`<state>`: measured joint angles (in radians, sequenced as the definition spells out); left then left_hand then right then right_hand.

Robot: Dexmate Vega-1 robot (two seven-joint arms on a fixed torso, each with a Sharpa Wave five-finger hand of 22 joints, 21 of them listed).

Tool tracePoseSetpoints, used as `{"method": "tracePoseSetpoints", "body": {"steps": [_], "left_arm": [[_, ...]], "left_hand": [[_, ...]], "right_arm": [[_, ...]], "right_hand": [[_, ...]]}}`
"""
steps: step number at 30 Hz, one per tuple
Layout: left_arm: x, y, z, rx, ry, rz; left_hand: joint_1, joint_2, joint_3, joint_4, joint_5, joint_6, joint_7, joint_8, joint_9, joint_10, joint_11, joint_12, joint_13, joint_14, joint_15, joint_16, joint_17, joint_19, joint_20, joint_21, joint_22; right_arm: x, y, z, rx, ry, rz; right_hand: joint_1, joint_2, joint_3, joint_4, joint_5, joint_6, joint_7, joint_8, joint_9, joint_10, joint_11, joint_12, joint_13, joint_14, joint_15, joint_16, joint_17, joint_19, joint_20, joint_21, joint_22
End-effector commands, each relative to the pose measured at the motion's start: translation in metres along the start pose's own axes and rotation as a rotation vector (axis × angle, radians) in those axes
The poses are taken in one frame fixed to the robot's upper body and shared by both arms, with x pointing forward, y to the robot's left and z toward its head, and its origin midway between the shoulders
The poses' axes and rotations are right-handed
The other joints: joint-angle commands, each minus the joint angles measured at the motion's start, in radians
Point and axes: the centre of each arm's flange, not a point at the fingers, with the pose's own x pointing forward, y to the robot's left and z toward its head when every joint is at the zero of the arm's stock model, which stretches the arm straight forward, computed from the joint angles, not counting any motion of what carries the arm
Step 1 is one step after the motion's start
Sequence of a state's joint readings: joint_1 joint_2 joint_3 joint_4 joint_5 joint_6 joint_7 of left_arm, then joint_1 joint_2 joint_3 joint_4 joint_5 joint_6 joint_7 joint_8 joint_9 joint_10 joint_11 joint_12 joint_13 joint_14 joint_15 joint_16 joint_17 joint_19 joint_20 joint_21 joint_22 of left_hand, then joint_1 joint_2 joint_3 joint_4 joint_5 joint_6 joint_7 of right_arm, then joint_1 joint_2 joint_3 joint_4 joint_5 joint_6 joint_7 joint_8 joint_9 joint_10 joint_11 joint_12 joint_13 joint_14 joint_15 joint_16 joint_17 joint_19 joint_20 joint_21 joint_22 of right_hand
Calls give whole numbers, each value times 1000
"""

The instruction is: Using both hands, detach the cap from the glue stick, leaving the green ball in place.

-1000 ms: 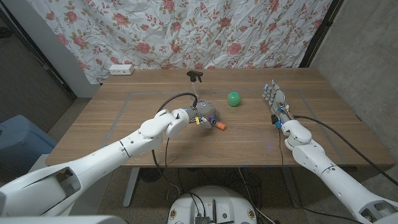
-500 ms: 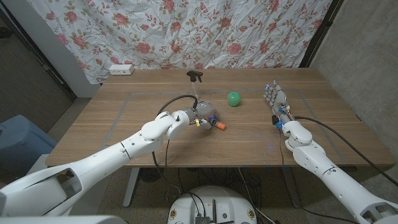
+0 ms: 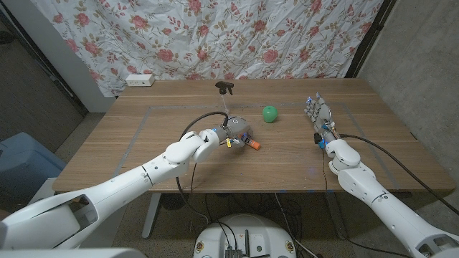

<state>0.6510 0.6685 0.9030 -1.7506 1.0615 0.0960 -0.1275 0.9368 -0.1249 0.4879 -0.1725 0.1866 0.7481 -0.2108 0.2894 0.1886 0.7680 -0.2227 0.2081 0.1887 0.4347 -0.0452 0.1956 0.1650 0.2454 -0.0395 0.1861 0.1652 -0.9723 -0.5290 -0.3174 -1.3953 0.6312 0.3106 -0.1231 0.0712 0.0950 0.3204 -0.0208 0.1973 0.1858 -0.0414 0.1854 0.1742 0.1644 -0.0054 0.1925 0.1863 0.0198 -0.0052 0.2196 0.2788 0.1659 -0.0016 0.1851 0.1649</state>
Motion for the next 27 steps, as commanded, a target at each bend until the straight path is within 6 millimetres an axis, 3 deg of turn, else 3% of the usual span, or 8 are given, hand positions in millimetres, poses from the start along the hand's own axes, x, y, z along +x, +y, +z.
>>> {"method": "tracePoseSetpoints", "body": {"steps": [1, 27], "left_arm": [[3, -7, 4, -2, 1, 36], [5, -12, 0, -3, 22, 12]], "left_hand": [[17, 8, -12, 1, 0, 50, -2, 12, 2, 32, -1, 2, 3, 15, -136, -2, 5, 12, 5, 4, 4], [53, 54, -85, 11, 8, 263, 1, 23, 0, 240, -3, 20, 10, 99, -148, 8, 13, 34, -2, 4, 4]], "right_arm": [[-1, -1, 0, 1, -2, -9], [-1, -3, 1, -1, -7, -14]], "right_hand": [[-3, 34, 4, 1, 3, 12, 2, 8, 3, 14, -1, 5, 2, 9, 4, 5, 2, 7, 4, 7, 3], [-4, 36, 6, 1, 4, 19, 0, 7, 3, 16, 1, 4, 3, 12, 7, 8, 0, 9, 6, 6, 3]]}}
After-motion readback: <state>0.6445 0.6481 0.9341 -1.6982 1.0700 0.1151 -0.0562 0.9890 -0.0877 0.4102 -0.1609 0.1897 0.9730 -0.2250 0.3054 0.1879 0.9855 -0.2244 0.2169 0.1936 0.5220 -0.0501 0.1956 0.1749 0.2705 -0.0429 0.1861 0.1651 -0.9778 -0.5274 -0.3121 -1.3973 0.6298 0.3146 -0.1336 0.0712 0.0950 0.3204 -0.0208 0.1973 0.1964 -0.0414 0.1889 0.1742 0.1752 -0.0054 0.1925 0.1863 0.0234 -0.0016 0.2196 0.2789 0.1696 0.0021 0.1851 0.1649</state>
